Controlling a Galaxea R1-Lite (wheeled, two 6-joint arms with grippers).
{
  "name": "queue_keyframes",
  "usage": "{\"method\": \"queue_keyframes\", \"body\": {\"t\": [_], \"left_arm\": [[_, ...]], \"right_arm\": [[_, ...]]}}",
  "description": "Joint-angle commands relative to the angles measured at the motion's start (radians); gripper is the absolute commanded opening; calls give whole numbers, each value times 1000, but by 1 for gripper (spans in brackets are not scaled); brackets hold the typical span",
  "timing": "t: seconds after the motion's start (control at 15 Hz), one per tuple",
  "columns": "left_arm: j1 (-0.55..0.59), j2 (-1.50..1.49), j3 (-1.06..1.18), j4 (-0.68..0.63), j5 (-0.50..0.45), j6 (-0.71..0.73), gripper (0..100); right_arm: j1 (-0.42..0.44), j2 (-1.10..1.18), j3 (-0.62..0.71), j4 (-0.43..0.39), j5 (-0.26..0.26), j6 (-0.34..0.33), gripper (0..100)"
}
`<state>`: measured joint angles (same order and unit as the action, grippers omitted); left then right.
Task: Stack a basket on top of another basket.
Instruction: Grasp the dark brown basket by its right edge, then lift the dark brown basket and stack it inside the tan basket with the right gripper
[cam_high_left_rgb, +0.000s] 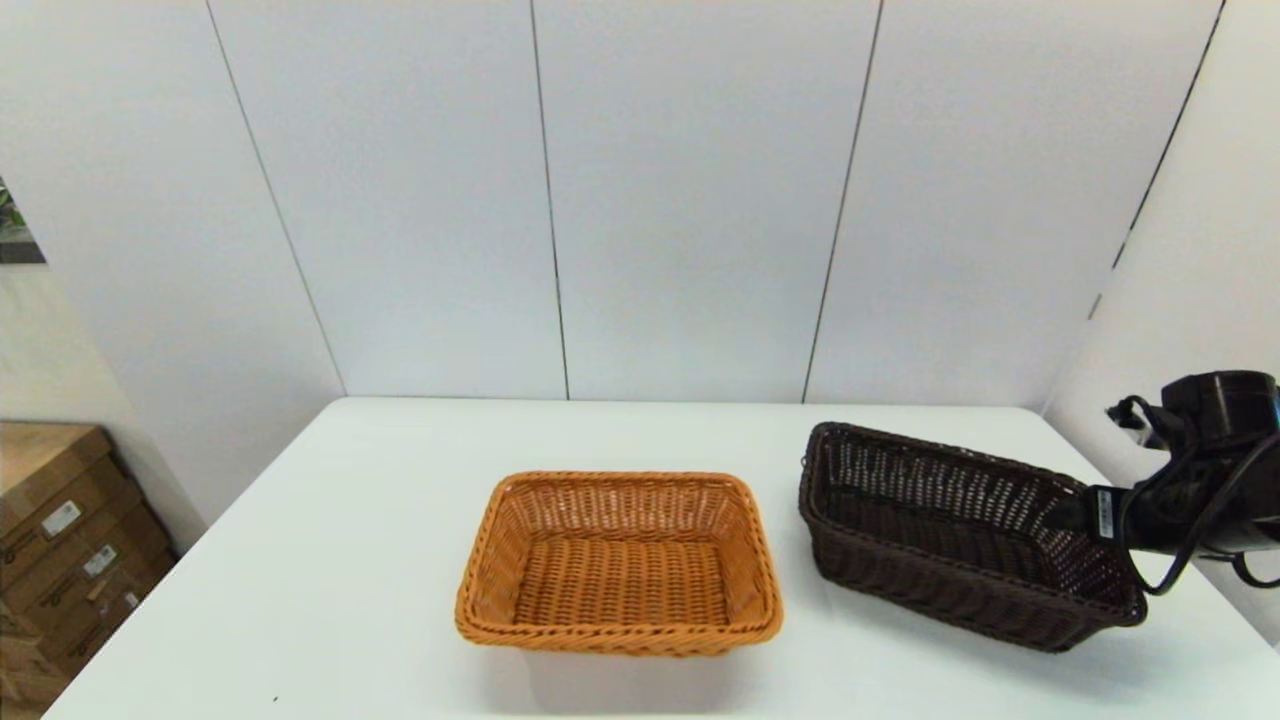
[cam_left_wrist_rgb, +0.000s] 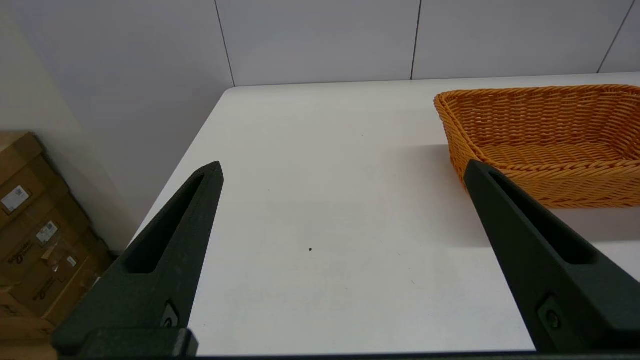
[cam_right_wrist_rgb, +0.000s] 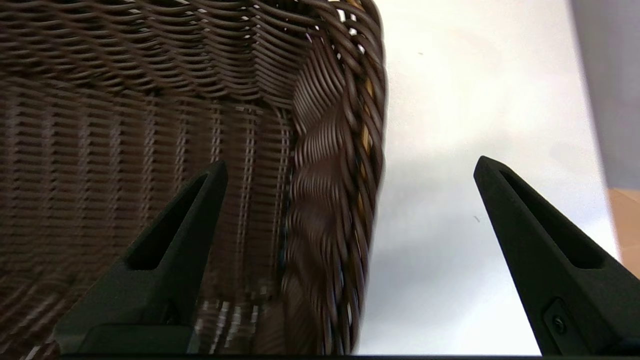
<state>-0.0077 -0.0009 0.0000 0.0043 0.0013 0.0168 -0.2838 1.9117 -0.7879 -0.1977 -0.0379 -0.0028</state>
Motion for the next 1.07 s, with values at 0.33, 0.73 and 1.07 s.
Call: {"method": "queue_keyframes", "body": {"t": [0.33,0.73,1.07], "left_arm": [[0,-1,2,0,0,0,100],[0,-1,2,0,0,0,100],[0,-1,2,0,0,0,100]], "right_arm": [[0,119,-25,-6,3,-29,100],[-1,135,-36,-8,1,-37,0],[-3,130,-57,-12,-4,-37,0]]}}
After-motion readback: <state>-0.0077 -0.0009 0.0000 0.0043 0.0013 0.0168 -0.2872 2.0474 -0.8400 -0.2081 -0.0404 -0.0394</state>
